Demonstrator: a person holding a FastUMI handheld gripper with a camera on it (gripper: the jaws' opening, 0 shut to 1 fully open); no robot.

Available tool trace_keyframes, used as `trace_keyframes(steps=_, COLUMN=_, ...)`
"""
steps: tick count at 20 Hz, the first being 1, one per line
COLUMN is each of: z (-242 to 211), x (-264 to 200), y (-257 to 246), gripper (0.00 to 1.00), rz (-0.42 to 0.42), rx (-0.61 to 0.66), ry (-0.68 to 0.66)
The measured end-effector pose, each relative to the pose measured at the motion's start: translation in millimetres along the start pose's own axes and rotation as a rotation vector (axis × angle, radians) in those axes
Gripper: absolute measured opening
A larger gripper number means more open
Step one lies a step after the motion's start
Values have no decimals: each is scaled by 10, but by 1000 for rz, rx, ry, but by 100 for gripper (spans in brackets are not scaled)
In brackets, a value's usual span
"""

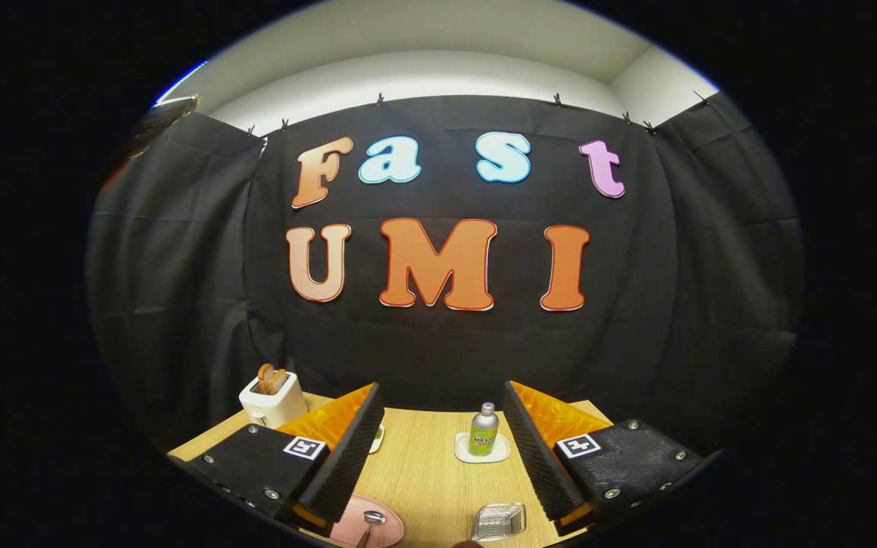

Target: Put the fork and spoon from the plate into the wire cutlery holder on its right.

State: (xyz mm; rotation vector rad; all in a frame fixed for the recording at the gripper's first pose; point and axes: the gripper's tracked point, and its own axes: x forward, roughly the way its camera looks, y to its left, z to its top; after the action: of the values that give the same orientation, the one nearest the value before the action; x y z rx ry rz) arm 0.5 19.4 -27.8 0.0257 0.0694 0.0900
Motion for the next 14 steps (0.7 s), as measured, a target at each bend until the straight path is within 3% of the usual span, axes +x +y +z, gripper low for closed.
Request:
trace_keyframes(steps=5, z=-136, x=40, y=160, gripper=95, rz=47, rx=-1, ry=31)
trace_keyframes(steps=14, z=-1227, x=8, y=659, gripper=95, rz=186, rx=8, ry=359)
